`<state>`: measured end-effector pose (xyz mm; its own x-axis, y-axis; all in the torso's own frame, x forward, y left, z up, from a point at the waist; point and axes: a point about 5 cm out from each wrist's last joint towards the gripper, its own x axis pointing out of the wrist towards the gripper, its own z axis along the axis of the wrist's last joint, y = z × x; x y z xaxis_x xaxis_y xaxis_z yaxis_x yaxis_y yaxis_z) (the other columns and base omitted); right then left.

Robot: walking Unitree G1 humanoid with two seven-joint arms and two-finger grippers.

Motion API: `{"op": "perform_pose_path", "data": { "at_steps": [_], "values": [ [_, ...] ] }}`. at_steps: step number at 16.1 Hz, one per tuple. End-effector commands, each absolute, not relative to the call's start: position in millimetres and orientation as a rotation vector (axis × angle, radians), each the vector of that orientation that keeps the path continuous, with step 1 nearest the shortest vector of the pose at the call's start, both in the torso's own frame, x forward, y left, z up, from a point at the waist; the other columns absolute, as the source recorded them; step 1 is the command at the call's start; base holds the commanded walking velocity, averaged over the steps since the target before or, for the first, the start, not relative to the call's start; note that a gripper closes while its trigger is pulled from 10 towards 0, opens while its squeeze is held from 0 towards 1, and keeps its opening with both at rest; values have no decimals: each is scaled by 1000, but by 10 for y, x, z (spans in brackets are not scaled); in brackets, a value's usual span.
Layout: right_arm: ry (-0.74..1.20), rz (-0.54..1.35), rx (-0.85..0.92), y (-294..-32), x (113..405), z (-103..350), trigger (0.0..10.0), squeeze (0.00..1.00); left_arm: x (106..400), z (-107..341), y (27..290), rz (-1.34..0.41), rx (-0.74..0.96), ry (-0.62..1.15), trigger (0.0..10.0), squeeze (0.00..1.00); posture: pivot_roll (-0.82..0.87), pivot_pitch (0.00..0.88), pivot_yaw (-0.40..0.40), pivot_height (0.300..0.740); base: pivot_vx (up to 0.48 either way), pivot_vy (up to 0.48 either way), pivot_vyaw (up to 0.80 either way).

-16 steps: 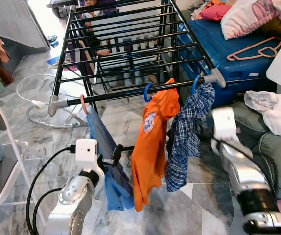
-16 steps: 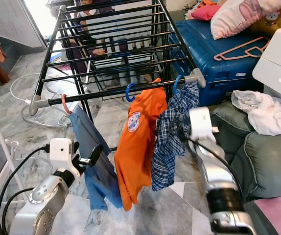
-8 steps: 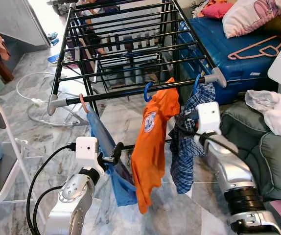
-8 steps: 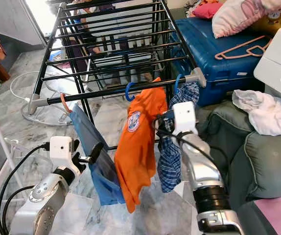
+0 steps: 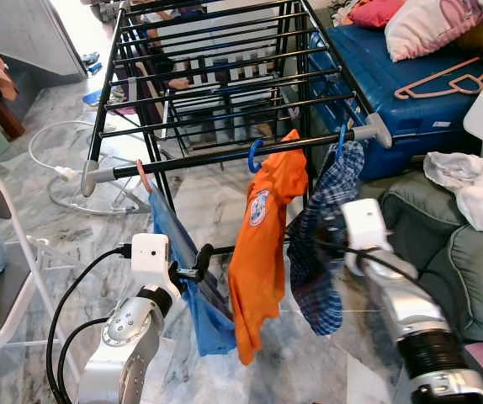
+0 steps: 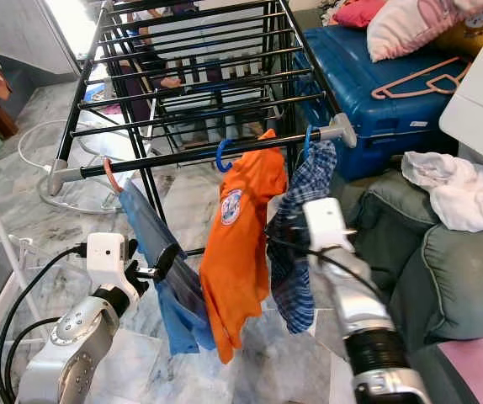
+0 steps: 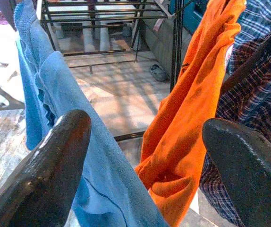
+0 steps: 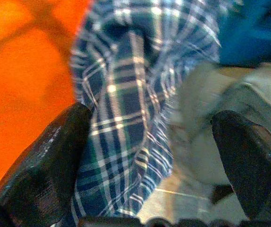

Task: Hang hanger

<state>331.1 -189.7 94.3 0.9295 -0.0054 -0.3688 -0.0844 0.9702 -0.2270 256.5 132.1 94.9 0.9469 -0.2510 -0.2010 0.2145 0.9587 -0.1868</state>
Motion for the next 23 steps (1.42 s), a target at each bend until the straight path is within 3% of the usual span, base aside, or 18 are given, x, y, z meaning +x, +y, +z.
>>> {"op": "perform_pose_path", "data": {
  "at_steps": [1, 12, 13, 14, 23],
  "values": [
    [381, 27, -241, -1923, 3321, 947, 10000, 0, 2567, 958, 1358, -228, -157, 230, 10000, 0, -104, 65, 129, 740, 0, 0, 0],
    [305, 118, -280, -2038, 3592, 1140, 10000, 0, 2544, 937, 1371, -237, -140, 249, 10000, 0, -91, 66, 140, 740, 0, 0, 0],
    [304, 119, -273, -2062, 3613, 1156, 6706, 0, 2544, 938, 1370, -238, -139, 250, 10000, 0, -88, 65, 139, 740, 0, 0, 0],
    [304, 112, -268, -2108, 3644, 1179, 0, 0, 2543, 939, 1374, -236, -137, 252, 10000, 0, -85, 65, 137, 740, 0, 0, 0],
    [326, 131, -236, -2137, 3627, 1047, 0, 0, 2549, 928, 1368, -238, -132, 266, 10000, 0, -85, 85, 136, 740, 0, 0, 0]
  ]
}}
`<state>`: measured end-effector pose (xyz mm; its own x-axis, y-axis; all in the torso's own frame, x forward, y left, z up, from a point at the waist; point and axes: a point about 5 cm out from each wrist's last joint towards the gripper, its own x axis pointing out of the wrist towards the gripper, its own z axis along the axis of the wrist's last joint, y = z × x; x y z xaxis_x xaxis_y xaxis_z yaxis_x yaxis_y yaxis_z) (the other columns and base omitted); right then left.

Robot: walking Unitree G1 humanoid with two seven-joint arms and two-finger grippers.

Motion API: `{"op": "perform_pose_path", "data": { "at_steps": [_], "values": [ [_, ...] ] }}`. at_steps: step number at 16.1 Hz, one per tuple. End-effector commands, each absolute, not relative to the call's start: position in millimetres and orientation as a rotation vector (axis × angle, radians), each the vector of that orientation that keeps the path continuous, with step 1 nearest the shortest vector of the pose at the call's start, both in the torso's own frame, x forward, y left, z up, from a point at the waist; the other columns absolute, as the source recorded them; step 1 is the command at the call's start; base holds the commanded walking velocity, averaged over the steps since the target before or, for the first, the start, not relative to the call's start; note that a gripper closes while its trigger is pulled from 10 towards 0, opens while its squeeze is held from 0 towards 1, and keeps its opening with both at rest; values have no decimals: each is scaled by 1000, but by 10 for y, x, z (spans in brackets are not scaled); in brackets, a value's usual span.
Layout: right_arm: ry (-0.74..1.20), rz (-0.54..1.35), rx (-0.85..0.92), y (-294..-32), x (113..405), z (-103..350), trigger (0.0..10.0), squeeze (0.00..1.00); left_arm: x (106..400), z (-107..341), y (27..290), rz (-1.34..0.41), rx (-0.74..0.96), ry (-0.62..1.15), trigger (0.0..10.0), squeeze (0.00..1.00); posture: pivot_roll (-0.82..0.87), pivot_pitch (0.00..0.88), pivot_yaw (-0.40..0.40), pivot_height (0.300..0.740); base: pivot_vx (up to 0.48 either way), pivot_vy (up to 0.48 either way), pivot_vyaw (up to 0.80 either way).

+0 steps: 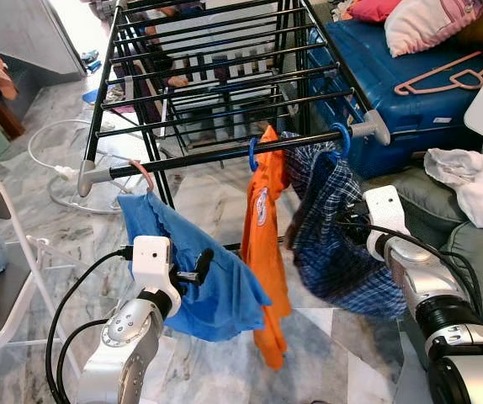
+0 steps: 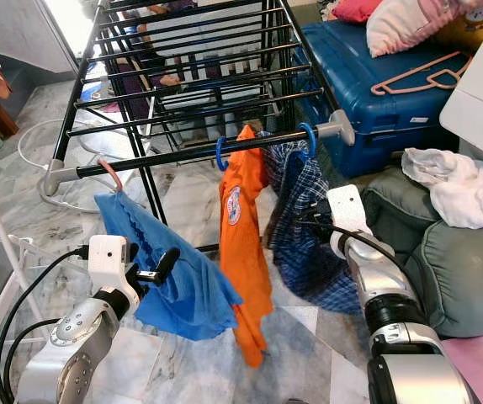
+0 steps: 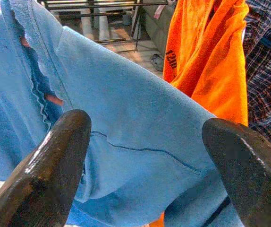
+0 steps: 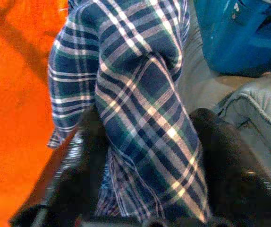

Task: Hang hanger

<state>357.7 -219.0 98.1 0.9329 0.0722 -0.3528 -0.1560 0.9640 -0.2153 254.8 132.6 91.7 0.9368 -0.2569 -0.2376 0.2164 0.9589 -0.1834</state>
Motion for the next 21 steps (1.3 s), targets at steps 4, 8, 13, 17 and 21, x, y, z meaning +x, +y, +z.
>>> {"op": "perform_pose_path", "data": {
  "at_steps": [4, 8, 13, 17, 21],
  "values": [
    [304, 117, -263, -2164, 3651, 1071, 0, 0, 2531, 920, 1357, -237, -132, 270, 10000, 0, -87, 80, 133, 740, 0, 0, 0],
    [300, 110, -279, -2167, 3667, 1078, 0, 0, 2548, 920, 1353, -233, -131, 268, 10000, 0, -85, 74, 128, 740, 0, 0, 0],
    [287, 109, -318, -2178, 3654, 1058, 0, 0, 2555, 915, 1345, -235, -131, 269, 10000, 0, -90, 73, 128, 740, 0, 0, 0],
    [275, 105, -312, -2154, 3656, 1053, 0, 0, 2560, 913, 1338, -236, -134, 269, 10000, 0, -90, 71, 127, 740, 0, 0, 0],
    [230, 103, -321, -2119, 3658, 1088, 0, 0, 2556, 916, 1350, -221, -126, 267, 10000, 0, -90, 71, 127, 740, 0, 0, 0]
  ]
}}
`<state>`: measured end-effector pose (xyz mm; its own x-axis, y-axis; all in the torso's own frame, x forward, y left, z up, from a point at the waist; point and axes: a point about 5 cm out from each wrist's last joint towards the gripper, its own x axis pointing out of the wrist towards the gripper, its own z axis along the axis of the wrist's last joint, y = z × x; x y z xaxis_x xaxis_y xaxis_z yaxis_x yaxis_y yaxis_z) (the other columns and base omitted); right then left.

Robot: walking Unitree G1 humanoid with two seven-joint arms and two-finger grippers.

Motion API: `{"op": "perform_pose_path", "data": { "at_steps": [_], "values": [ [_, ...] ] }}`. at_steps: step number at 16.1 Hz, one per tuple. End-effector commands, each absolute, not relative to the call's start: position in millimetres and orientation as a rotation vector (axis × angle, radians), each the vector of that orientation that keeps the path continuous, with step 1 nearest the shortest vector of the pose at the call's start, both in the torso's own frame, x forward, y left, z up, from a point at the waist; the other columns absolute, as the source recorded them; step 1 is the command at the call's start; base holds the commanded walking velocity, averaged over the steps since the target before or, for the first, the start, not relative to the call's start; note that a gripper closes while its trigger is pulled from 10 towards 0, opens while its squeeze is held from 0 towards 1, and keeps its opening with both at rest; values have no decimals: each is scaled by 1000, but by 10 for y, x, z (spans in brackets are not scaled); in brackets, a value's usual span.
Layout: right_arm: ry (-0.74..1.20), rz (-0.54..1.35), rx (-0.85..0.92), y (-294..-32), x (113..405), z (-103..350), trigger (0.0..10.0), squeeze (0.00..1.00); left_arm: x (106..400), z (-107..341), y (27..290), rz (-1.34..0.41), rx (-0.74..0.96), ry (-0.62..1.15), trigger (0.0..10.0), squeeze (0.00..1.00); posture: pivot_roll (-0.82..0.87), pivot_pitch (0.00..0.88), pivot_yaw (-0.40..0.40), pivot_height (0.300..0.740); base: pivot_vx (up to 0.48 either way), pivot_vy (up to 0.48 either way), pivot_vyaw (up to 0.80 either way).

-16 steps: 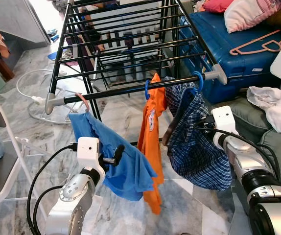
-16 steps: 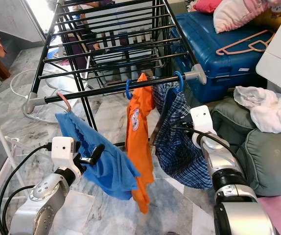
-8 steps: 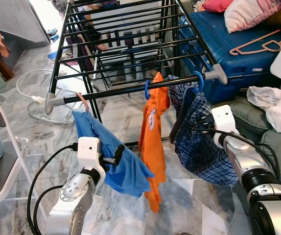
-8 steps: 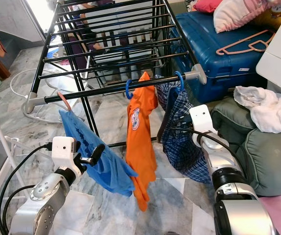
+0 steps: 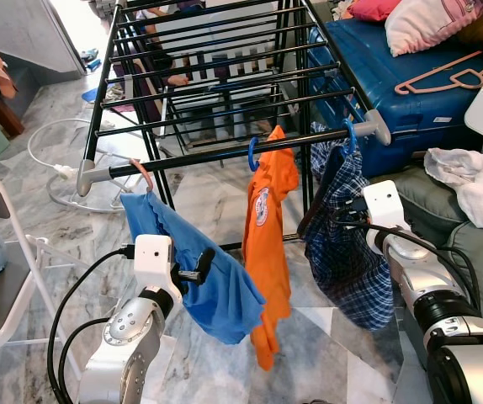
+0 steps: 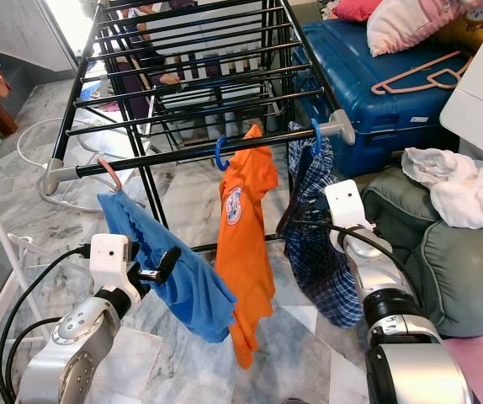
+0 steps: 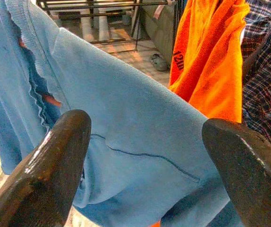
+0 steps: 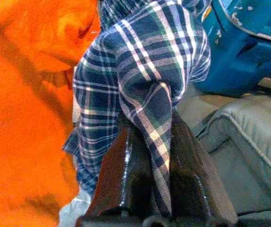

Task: Hang hanger

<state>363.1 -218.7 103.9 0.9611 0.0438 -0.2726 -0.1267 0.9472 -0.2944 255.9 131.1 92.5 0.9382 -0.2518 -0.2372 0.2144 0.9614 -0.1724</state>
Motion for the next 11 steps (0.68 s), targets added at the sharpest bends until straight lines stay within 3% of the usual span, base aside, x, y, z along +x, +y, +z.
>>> {"op": "perform_pose_path", "data": {
  "at_steps": [1, 4, 5, 6, 8, 11],
  "values": [
    [198, 96, -312, -2113, 3658, 1128, 0, 0, 2558, 912, 1367, -203, -114, 268, 10000, 0, -90, 71, 127, 740, 0, 0, 0],
    [126, 96, -293, -2105, 3613, 1184, 0, 0, 2565, 893, 1356, -206, -109, 271, 10000, 0, -90, 71, 127, 740, 0, 0, 0],
    [81, 99, -293, -2106, 3558, 1207, 4588, 0, 2569, 900, 1349, -209, -105, 266, 10000, 0, -95, 64, 130, 740, 0, 0, 0],
    [57, 98, -293, -2107, 3537, 1224, 5686, 0, 2571, 900, 1350, -209, -105, 265, 10000, 0, -95, 64, 130, 740, 0, 0, 0],
    [19, 92, -289, -2114, 3451, 1232, 10000, 0, 2574, 901, 1360, -206, -104, 265, 10000, 0, -98, 66, 129, 740, 0, 0, 0],
    [57, 112, -272, -2083, 3222, 1061, 10000, 0, 2569, 905, 1362, -203, -98, 258, 10000, 0, -94, 63, 128, 740, 0, 0, 0]
  ]
}}
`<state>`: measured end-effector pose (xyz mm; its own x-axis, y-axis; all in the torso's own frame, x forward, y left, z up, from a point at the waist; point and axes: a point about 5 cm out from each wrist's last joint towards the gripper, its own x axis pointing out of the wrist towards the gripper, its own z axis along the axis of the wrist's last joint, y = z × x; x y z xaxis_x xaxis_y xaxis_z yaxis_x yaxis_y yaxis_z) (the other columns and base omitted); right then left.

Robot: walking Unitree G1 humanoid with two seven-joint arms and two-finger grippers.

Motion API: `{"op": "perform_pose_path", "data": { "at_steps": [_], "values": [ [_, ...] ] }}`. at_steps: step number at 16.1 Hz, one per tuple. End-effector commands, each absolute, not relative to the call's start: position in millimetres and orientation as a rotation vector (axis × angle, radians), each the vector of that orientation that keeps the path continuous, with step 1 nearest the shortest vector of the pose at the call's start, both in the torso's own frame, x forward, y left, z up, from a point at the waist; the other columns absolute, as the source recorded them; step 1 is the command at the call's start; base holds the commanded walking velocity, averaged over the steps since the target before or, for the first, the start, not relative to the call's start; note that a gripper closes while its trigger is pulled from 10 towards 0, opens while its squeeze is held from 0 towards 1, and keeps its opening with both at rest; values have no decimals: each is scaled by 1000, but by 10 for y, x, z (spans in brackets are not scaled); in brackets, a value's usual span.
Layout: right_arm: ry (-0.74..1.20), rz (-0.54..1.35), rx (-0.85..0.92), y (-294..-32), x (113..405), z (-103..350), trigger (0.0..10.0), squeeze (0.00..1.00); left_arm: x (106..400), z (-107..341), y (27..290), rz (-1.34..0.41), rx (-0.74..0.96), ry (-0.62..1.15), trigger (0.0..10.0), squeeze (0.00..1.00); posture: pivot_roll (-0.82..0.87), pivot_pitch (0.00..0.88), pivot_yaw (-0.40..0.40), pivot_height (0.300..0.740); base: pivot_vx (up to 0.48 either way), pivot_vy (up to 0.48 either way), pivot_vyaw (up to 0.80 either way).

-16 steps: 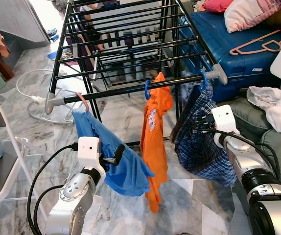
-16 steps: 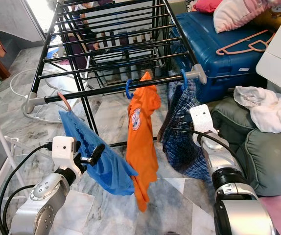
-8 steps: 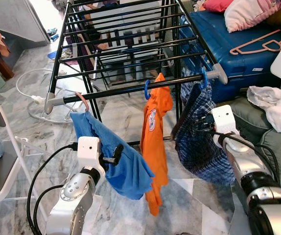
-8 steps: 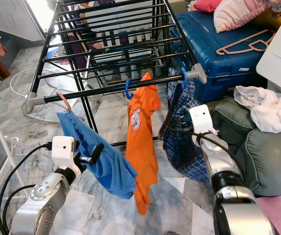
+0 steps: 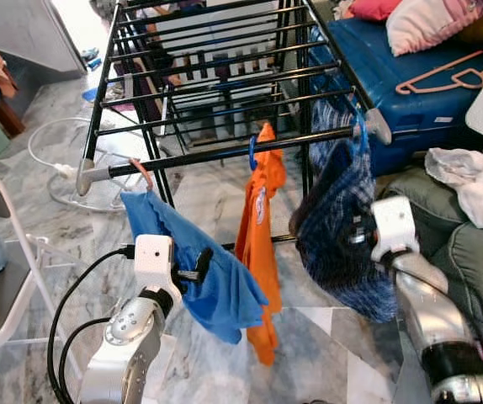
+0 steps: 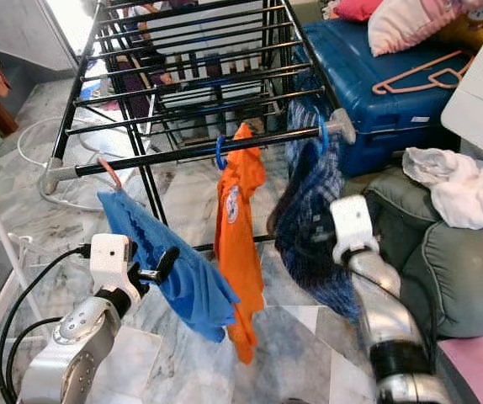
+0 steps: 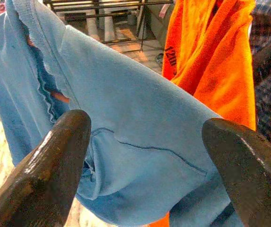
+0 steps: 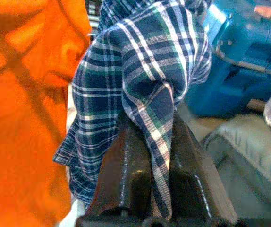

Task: Hang hanger

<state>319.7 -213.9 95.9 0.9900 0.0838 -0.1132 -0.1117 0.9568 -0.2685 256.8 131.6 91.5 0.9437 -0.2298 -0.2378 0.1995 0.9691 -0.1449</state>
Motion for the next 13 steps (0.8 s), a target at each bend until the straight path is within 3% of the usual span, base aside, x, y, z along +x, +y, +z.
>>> {"op": "perform_pose_path", "data": {
  "at_steps": [1, 5, 10, 13],
  "values": [
    [61, 110, -267, -2077, 3186, 1042, 10000, 0, 2570, 907, 1365, -201, -97, 255, 10000, 0, -95, 61, 129, 740, 0, 0, 0],
    [81, 108, -242, -2010, 2961, 952, 10000, 0, 2590, 920, 1353, -201, -87, 248, 10000, 0, -100, 59, 134, 740, 0, 0, 0],
    [87, 106, -233, -1970, 2947, 976, 10000, 0, 2595, 930, 1332, -199, -74, 239, 10000, 0, -105, 59, 134, 740, 0, 0, 0],
    [85, 106, -231, -1954, 2980, 1017, 10000, 0, 2587, 927, 1340, -185, -71, 241, 10000, 0, -96, 63, 130, 740, -276, 0, 0]
  ]
}}
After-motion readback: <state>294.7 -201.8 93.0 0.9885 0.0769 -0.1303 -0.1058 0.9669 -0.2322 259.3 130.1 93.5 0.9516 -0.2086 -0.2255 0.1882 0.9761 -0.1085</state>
